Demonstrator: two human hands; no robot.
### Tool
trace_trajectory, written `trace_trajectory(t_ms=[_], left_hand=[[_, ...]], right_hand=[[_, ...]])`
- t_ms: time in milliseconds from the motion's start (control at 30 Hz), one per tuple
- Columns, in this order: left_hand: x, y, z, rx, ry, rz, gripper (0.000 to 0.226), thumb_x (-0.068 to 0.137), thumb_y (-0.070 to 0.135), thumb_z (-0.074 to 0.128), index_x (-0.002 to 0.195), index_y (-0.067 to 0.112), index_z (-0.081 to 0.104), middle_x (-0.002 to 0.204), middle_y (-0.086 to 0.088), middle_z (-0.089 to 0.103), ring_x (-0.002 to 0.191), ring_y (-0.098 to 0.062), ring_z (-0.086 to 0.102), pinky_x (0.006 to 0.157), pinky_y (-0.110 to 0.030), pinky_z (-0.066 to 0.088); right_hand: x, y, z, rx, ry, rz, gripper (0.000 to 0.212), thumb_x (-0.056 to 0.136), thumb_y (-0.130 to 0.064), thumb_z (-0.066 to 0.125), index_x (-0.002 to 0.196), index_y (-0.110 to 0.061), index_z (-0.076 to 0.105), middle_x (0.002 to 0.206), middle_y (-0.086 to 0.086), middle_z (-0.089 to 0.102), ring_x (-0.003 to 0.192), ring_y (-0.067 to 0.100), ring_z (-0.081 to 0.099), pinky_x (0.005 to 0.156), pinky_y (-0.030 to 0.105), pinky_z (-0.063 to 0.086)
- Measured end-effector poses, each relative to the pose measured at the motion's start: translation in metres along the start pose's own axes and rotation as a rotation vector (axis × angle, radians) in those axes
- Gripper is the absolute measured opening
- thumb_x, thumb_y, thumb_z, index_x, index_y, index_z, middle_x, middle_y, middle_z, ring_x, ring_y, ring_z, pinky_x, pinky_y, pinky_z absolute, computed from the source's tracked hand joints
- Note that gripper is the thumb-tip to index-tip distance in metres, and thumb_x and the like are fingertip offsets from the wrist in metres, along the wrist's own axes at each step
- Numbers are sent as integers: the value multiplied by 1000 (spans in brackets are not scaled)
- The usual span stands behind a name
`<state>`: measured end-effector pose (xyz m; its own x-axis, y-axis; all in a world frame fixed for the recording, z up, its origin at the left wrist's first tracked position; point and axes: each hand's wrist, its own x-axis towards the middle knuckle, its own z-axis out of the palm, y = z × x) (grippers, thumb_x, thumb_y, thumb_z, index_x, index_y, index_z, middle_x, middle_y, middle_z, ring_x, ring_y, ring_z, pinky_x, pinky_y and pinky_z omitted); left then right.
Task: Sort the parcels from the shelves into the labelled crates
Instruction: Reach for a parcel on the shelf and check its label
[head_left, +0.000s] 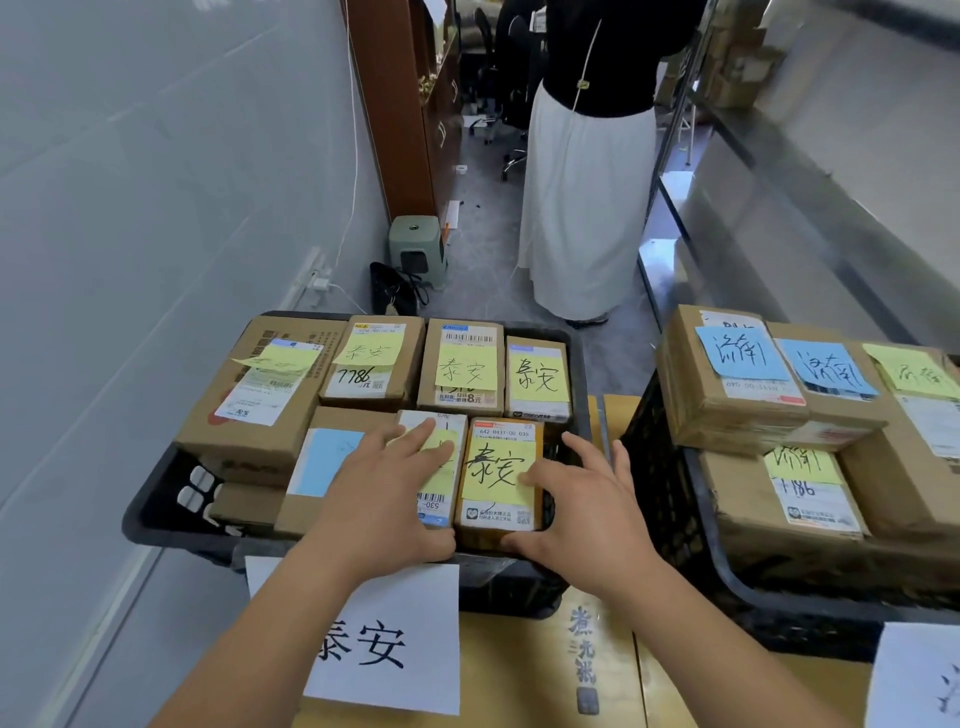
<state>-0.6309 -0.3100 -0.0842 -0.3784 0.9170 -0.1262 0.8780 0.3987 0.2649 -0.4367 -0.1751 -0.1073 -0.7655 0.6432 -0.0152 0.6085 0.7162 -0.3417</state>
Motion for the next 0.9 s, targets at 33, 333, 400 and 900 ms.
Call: trace_trajectory(t_ms=[33, 333, 400, 900], left_hand=[[0, 0, 3, -6, 3, -1, 95, 71, 61, 65, 156, 38, 30, 167, 17, 14, 151, -16, 9, 120, -43, 28], [1, 4, 24, 92, 62, -40, 101, 74, 78, 50, 159, 41, 10, 166, 2, 1, 150, -26, -7, 120, -46, 0], [1, 4, 26, 110, 124, -25, 102, 71, 83, 49, 158, 37, 22, 157, 1, 22, 143, -26, 13, 116, -45, 9], [-6, -19, 24, 45, 39, 94, 85, 89, 78, 42, 158, 47, 3, 163, 21, -15, 153, -7, -15, 123, -34, 6]], right_hand=[[1, 0, 0, -35, -16, -4, 66, 71, -74, 71, 126, -40, 55, 139, -16, 57, 154, 19, 10, 123, 57, -10], [19, 3, -5, -154, -82, -75, 84, 60, -77, 73, 132, -45, 43, 161, -15, 27, 155, 22, 2, 120, 63, -12], [18, 4, -5, -158, -78, -72, 84, 61, -78, 71, 133, -46, 43, 163, -16, 26, 156, 21, 2, 121, 62, -11], [10, 0, -2, -172, -146, -32, 103, 72, -77, 61, 159, -42, 17, 171, -13, 1, 156, 16, -13, 121, 59, -16]])
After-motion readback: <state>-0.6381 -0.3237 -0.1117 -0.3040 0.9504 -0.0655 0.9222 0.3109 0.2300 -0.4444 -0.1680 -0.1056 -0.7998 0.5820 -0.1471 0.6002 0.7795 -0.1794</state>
